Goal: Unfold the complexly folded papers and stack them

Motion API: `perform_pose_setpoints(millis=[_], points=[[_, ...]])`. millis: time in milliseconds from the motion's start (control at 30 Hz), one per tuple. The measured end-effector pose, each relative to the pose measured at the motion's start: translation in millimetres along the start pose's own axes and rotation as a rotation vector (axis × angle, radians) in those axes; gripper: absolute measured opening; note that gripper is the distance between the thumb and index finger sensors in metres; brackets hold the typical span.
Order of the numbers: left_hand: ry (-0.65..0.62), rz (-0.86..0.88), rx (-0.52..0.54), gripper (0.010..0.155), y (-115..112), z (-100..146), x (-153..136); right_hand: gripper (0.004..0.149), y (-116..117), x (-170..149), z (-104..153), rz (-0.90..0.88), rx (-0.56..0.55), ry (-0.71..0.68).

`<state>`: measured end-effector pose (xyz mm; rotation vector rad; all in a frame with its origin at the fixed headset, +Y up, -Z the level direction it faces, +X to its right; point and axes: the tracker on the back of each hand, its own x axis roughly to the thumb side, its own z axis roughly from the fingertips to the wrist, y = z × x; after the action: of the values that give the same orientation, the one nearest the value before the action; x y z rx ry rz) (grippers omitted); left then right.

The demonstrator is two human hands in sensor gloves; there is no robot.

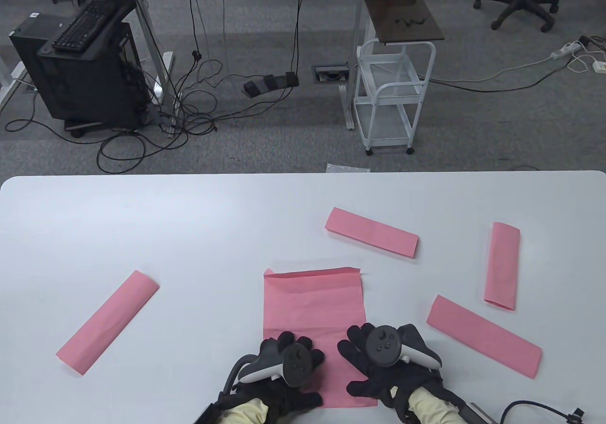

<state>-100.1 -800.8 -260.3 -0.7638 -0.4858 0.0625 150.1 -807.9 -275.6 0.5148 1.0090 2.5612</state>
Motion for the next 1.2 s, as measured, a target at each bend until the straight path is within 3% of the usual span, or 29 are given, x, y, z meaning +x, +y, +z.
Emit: perform_pose_setpoints(millis=[167, 300, 400, 500, 600, 700, 767, 867, 1067, 1200], points=[[0.113, 0.093, -0.013, 0.087, -3, 24, -52, 0.075, 0, 0, 0, -0.005, 0.003, 0.0], [0.129, 0.14, -0.01, 0.087, -6, 30, -64, 0.075, 0, 0, 1, -0.005, 0.005, 0.0], [0.13, 0.098, -0.018, 0.087, 0, 32, -57, 0.075, 0, 0, 1, -0.007, 0.009, 0.001], [0.07, -0.023, 0.079, 0.078, 9, 34, -35, 0.075, 0, 0, 0, -0.009, 0.011, 0.001], [-0.091, -0.071, 0.006, 0.075, 10, 22, -1, 0.075, 0, 0, 0, -0.011, 0.013, 0.0], [-0.104, -0.16, -0.043, 0.076, 9, -1, 16, 0.075, 0, 0, 0, -0.015, 0.016, 0.002], [-0.089, -0.155, -0.025, 0.074, 12, -12, 9, 0.075, 0, 0, 0, -0.016, 0.017, 0.002], [-0.006, -0.003, 0.049, 0.068, 23, -21, -21, 0.075, 0, 0, 0, -0.017, 0.019, 0.002], [0.184, 0.188, 0.106, 0.061, 40, -20, -86, 0.075, 0, 0, 0, -0.021, 0.024, 0.002], [0.193, 0.2, 0.101, 0.061, 42, -21, -89, 0.075, 0, -1, 0, -0.026, 0.029, 0.005]])
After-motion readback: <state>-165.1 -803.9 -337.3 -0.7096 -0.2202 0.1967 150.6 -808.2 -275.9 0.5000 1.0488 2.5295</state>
